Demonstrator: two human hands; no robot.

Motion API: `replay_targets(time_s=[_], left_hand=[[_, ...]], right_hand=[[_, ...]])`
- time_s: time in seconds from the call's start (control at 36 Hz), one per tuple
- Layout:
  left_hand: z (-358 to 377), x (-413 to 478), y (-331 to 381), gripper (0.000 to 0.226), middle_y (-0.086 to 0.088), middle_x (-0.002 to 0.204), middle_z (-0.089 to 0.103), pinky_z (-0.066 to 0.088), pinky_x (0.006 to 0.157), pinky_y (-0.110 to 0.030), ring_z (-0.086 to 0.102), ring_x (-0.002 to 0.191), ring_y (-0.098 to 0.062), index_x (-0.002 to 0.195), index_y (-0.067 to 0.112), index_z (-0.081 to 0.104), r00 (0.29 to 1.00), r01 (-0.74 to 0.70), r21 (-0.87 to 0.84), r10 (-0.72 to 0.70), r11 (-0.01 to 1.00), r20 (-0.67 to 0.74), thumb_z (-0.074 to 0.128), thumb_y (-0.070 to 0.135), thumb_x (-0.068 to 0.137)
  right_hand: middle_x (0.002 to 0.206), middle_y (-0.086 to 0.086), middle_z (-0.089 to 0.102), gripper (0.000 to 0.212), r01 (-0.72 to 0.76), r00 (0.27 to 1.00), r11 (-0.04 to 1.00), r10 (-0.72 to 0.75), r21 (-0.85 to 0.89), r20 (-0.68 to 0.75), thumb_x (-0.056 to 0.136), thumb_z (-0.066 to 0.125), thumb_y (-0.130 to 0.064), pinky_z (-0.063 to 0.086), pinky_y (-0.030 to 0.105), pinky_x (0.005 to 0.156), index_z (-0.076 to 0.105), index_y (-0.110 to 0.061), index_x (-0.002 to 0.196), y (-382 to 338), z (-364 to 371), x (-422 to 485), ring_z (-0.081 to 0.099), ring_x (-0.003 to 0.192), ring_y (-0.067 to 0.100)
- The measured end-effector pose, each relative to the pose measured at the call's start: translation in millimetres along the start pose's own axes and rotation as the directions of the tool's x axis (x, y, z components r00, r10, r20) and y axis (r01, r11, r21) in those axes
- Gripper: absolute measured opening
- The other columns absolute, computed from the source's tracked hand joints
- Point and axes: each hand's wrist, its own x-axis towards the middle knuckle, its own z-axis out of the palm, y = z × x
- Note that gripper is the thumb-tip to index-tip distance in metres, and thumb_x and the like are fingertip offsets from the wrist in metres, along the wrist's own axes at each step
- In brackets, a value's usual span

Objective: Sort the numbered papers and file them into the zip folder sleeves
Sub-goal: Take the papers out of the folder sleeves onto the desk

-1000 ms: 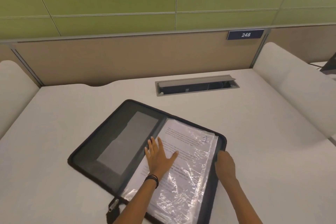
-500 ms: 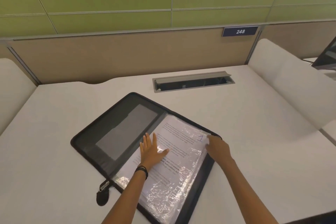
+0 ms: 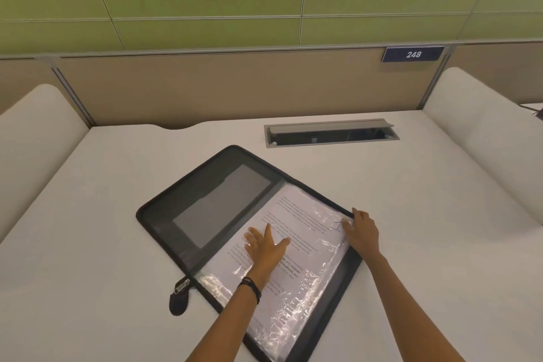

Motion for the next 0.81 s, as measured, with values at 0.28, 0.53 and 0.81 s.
replay_targets(time_s=[0.28,0.53,0.81], left_hand=[[-11,11,-17,0.077,-0.013,0.153,-0.028,-0.013,0.113,-0.047,-0.027,0.140,-0.032,0.151,0.020,-0.006,0.998,-0.034,0.140,0.042,0.990,-0.050,0.039,0.050,0.096],[-38,28,-32,0.068,-0.013,0.156,-0.020,-0.013,0.114,-0.045,-0.021,0.143,-0.031,0.151,0.023,-0.002,0.995,-0.076,0.254,0.090,0.964,-0.044,0.034,0.049,0.099],[-54,35,-50,0.061,-0.009,0.159,-0.008,-0.010,0.115,-0.046,-0.011,0.145,-0.030,0.150,0.025,0.012,0.981,-0.120,0.328,0.163,0.937,-0.108,0.037,0.045,0.099]], right_hand=[[0.117,0.015,0.054,0.034,0.020,0.995,0.997,-0.013,0.068,-0.102,0.097,0.047,-0.026,0.040,0.034,0.089,0.059,-0.006,0.122,6,11,-24,0.048,0.106,0.029],[0.114,0.010,0.055,0.042,0.010,0.980,0.995,-0.030,0.104,0.196,0.094,0.047,-0.045,0.040,0.026,0.086,0.056,-0.019,0.126,1,0,-37,0.055,0.105,0.024],[0.090,-0.001,0.060,0.037,0.002,0.886,0.998,-0.034,0.070,0.463,0.089,0.054,-0.050,0.045,0.021,0.071,0.057,-0.020,0.110,-12,-11,-53,0.057,0.078,0.014]])
